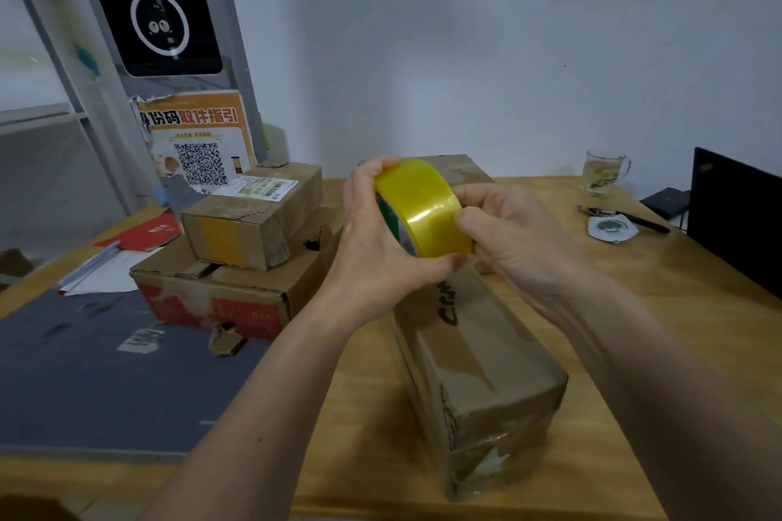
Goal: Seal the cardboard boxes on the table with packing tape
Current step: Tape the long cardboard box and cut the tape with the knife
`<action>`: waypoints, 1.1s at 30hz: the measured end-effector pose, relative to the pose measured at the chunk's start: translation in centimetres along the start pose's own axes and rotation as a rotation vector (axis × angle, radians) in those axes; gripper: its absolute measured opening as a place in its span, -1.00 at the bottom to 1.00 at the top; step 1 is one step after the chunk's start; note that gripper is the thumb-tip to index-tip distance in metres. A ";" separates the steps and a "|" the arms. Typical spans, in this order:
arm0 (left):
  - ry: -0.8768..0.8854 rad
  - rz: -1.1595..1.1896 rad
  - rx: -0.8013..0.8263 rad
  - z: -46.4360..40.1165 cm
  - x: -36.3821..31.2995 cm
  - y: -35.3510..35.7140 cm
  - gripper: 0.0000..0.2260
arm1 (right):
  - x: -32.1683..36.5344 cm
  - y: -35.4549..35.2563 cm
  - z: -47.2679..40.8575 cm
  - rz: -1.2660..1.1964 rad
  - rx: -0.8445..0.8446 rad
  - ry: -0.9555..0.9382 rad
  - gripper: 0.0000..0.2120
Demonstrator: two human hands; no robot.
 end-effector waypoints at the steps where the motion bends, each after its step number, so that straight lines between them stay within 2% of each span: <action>1: -0.002 0.004 0.005 0.0 0.0 0.0 -0.09 | 0.0 -0.1 0.0 -0.005 -0.004 -0.002 -0.74; 6: 0.013 -0.016 -0.005 -0.2 -0.5 0.0 -0.09 | -0.1 -0.5 0.0 0.008 -0.090 -0.023 -0.82; 15: 0.032 -0.028 -0.001 0.0 -0.5 0.1 -0.10 | 0.8 -0.3 0.3 0.124 -0.058 -0.098 -0.80; 19: 0.014 -0.007 0.013 -0.1 -0.2 0.4 -0.10 | 0.9 -0.2 0.5 0.296 -0.047 -0.131 -0.80; 23: 0.013 -0.011 0.019 0.1 -0.2 0.6 -0.09 | 1.3 -0.9 0.6 0.447 -0.127 -0.182 -0.70; 25: 0.039 -0.029 0.001 0.1 -0.5 0.5 -0.10 | 1.3 -0.9 0.7 0.421 -0.100 -0.185 -0.74; 29: 0.053 -0.053 -0.032 -0.1 -0.7 0.4 -0.12 | 1.6 -0.5 0.8 0.333 -0.082 -0.198 -0.67; 33: 0.048 -0.066 -0.037 0.0 -0.4 0.4 -0.12 | 1.9 -0.6 0.7 0.372 -0.084 -0.216 -0.66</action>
Point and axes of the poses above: each hand's wrist, its own z-axis away from the middle knuckle, its own y-axis out of the palm, x = y × z, the point moved 7 cm from there along -z, towards the middle knuckle, and after that the axes turned 4 degrees about -x, right-handed, at the moved point
